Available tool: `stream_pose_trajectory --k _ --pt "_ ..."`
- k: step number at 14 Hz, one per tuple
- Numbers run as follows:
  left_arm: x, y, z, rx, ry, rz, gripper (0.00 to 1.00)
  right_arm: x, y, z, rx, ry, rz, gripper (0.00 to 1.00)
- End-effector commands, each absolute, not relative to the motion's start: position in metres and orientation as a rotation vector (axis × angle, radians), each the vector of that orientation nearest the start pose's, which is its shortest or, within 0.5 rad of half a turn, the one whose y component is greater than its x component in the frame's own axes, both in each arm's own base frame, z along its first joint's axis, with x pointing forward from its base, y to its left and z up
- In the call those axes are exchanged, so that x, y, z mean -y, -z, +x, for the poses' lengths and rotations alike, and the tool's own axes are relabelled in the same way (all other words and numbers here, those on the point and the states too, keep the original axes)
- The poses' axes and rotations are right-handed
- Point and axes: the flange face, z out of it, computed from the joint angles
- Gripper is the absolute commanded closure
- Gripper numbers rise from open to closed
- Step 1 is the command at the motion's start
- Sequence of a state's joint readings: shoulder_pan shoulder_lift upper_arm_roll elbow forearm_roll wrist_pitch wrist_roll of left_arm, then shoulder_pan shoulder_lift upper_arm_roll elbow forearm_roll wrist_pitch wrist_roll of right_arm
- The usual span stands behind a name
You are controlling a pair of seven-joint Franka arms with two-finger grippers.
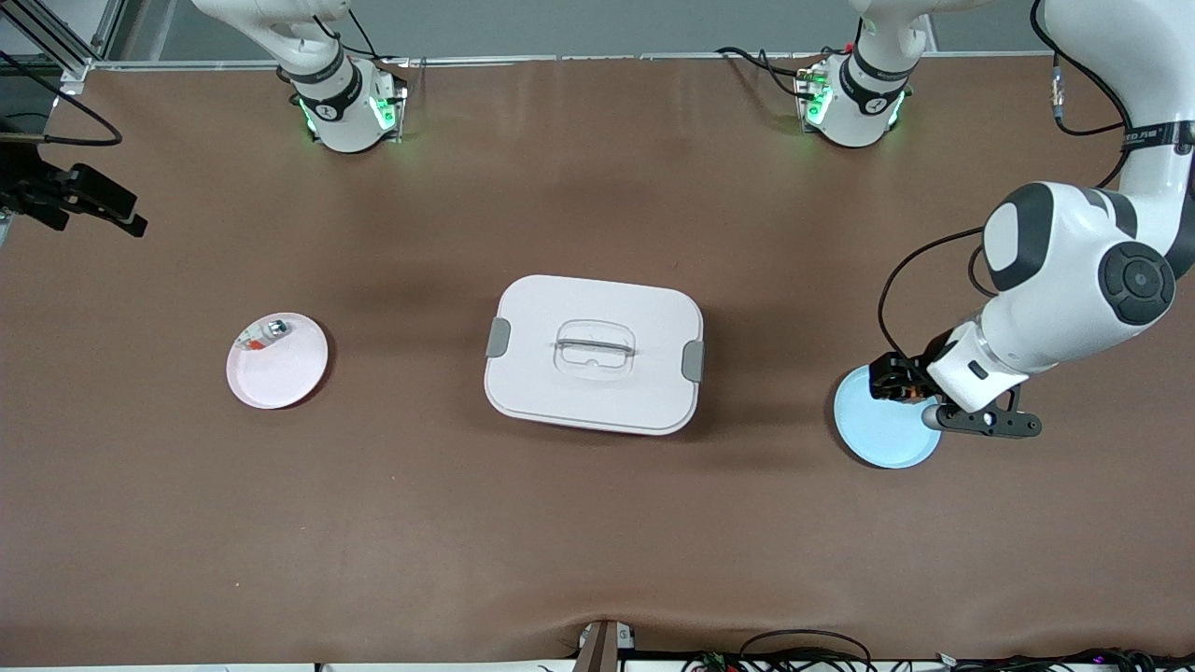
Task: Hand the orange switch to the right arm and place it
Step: 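Lift the orange switch and carry it over the white box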
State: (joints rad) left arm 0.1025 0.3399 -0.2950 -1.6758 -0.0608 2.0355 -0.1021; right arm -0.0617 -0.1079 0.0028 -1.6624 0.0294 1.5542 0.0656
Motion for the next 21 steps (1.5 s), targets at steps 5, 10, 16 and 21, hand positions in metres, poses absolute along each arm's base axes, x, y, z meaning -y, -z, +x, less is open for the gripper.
stream_pose_trajectory --k 5,10,16,21 --pt "0.188 -0.447 0.629 0.486 -0.182 -3.438 1.0 0.036 -0.659 0.515 -0.204 0.008 -3.079 0.0" --pt "0.268 -0.478 0.61 1.042 -0.359 -3.358 1.0 0.018 -0.628 0.536 -0.141 -0.09 -3.081 0.0" --pt "0.368 -0.501 0.58 1.473 -0.61 -3.183 1.0 -0.002 -0.619 0.54 -0.104 -0.121 -3.099 0.0" --pt "0.433 -0.515 0.556 1.749 -0.78 -3.002 1.0 -0.031 -0.607 0.54 -0.069 -0.161 -2.88 0.0"
